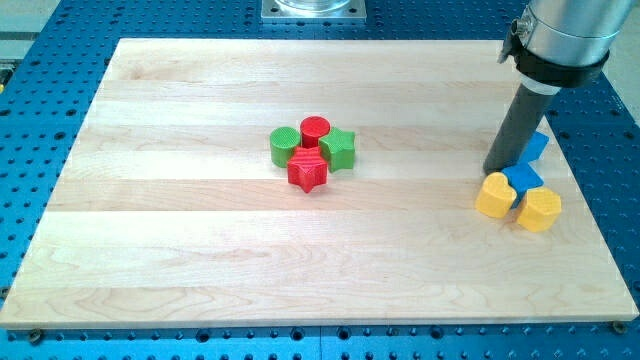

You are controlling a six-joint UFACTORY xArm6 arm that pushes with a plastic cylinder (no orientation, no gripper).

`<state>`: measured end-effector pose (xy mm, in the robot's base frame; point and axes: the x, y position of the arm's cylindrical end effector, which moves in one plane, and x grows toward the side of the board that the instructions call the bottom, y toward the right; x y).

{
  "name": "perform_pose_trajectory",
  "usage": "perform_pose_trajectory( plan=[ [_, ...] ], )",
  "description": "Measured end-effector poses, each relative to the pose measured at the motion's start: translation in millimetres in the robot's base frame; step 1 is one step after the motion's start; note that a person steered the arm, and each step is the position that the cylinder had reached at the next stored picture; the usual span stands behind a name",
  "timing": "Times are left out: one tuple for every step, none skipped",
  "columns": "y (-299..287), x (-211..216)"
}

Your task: Push the blue cube into the yellow hexagon

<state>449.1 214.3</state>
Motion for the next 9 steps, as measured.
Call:
perform_pose_trajectory(
  plan=[
    [0, 1],
    [1, 23],
    [17, 25],
    [27, 33],
    [34, 44],
    [34, 49],
    [38, 49],
    [60, 49],
    [117, 20]
  ],
)
